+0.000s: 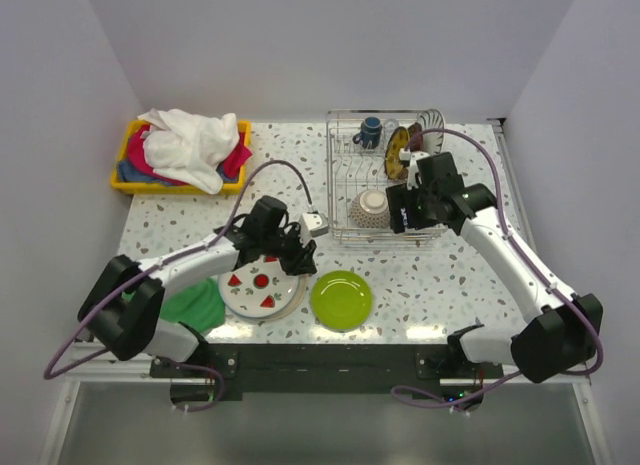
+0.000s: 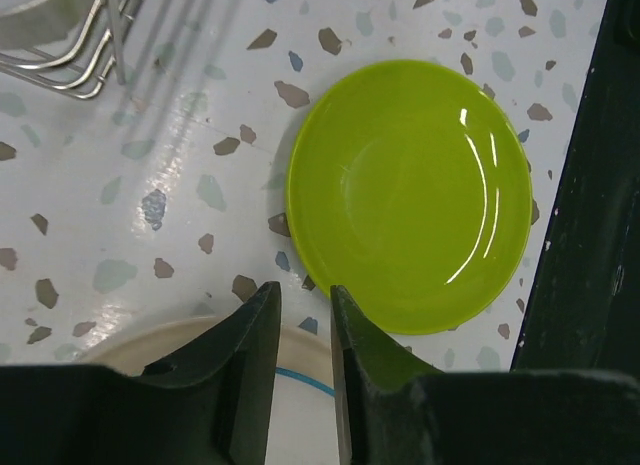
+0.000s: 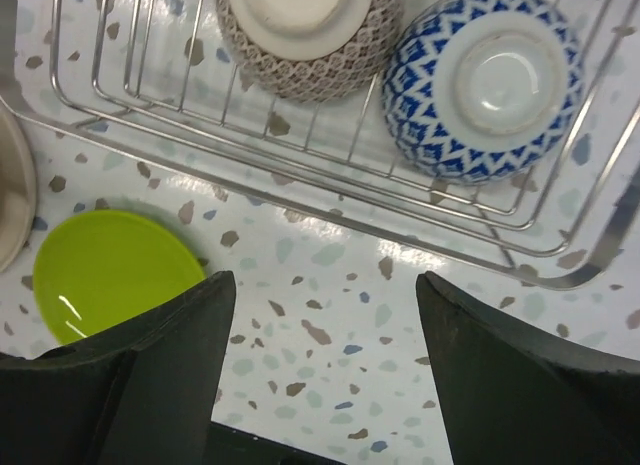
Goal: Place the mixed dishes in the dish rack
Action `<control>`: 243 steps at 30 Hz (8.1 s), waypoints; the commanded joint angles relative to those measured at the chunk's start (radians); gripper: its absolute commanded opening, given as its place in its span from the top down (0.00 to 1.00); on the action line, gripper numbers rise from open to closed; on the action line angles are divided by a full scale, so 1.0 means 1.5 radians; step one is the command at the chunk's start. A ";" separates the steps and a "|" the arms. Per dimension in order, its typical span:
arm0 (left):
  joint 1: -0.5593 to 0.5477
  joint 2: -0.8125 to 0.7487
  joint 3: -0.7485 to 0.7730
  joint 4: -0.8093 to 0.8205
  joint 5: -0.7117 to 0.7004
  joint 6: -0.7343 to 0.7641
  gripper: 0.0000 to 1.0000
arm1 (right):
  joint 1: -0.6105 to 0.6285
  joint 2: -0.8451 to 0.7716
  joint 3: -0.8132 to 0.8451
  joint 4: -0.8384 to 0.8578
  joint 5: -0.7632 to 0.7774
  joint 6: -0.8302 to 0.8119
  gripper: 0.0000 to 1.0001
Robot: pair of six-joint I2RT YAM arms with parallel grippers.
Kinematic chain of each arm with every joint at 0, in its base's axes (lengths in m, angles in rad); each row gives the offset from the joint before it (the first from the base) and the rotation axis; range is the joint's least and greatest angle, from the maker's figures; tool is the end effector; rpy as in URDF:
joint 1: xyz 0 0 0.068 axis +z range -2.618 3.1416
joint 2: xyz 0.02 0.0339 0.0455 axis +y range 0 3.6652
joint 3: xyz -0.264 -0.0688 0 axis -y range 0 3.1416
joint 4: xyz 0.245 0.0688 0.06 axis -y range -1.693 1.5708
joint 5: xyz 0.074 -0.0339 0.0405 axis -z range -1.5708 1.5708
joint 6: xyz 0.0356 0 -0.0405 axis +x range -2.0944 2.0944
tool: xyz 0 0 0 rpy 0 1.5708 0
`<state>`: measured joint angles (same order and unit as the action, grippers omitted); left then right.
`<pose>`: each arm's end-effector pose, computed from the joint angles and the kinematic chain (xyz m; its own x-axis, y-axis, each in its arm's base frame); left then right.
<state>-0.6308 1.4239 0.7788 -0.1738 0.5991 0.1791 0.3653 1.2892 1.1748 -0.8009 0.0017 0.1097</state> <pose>0.2174 -0.1836 0.1998 -0.4382 0.5022 -0.7455 0.8904 0.3560 -0.2836 0.2463 0.0941 0.3119 -0.7750 -0.1792 -0.6060 -0.2731 0.9598 0.0654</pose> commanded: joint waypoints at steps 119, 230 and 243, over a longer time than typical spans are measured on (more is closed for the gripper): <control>0.112 -0.248 0.042 -0.025 -0.235 0.006 0.51 | 0.031 0.571 0.659 0.007 0.482 0.081 1.00; 0.470 -0.136 0.204 -0.212 -0.001 0.122 0.62 | 0.304 0.617 0.533 0.017 -0.551 -0.101 1.00; 0.471 -0.208 0.351 0.067 -0.136 -0.165 0.32 | 0.149 0.447 0.682 0.089 -0.078 0.100 1.00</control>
<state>0.0700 1.1023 1.3571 -0.1551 0.4255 0.0502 0.6701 2.1223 2.0800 -0.7845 -0.4156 0.1280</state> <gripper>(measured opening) 0.678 0.146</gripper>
